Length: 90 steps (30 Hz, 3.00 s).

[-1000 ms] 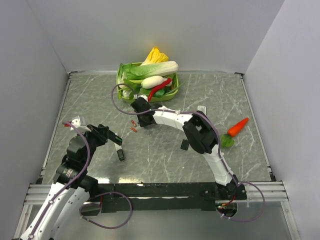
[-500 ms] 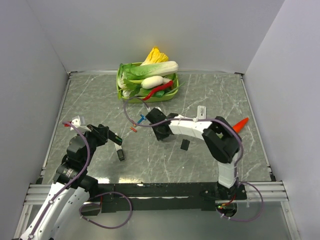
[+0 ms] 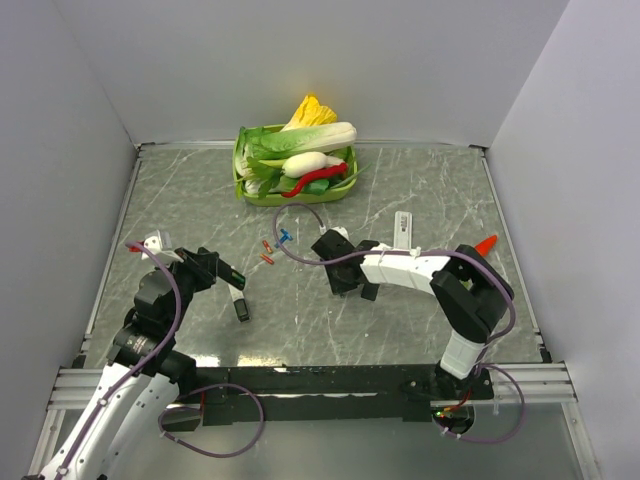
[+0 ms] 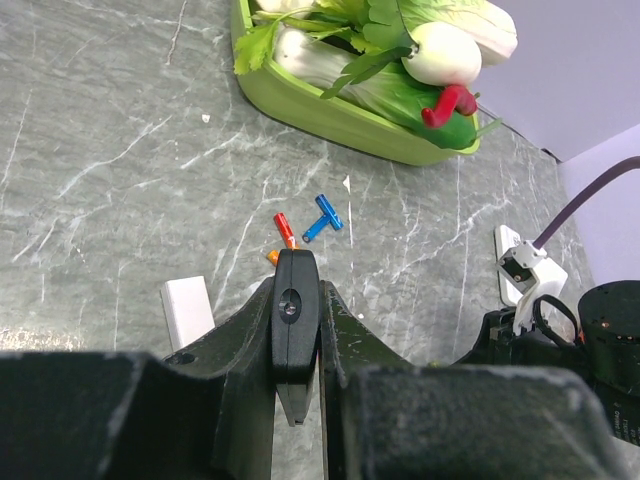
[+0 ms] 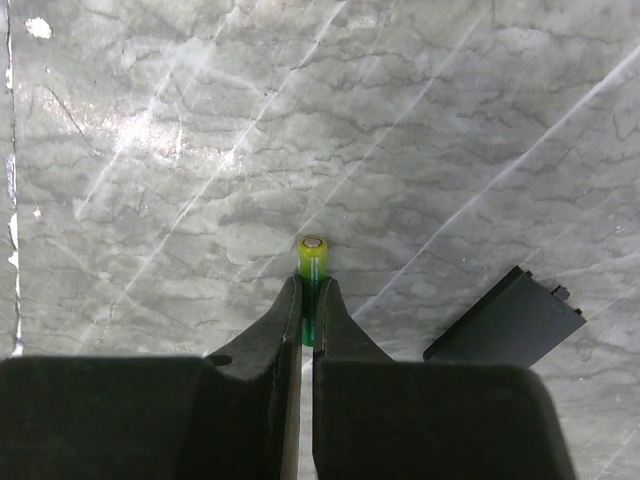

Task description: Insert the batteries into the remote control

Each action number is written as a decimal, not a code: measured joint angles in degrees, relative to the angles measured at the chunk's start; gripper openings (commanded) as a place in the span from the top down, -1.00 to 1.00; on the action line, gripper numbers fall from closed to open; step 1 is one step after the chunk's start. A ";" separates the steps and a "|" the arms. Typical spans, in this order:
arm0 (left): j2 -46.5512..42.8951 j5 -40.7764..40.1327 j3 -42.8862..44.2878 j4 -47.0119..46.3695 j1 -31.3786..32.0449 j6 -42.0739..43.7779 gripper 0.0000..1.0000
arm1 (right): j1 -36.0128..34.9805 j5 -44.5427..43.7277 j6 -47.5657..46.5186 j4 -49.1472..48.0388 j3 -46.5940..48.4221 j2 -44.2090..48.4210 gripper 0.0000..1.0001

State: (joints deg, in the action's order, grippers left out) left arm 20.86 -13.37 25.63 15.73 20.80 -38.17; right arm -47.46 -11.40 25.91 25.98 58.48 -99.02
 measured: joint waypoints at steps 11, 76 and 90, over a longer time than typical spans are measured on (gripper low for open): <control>-0.02 0.00 0.00 0.00 0.00 0.00 0.98 | 0.15 0.63 1.40 2.49 -0.52 2.27 -0.40; -2.78 -0.48 0.72 -0.44 0.00 4.57 0.98 | 5.35 6.16 32.39 7.63 -1.18 2.23 1.00; -3.21 -0.72 0.72 -0.42 0.00 4.57 0.98 | 5.51 6.84 50.03 11.72 -0.72 2.23 -0.07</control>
State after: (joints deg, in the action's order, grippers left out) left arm 17.65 -14.09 26.35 15.31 20.80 -33.61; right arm -41.95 -4.56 75.94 37.69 57.76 -96.79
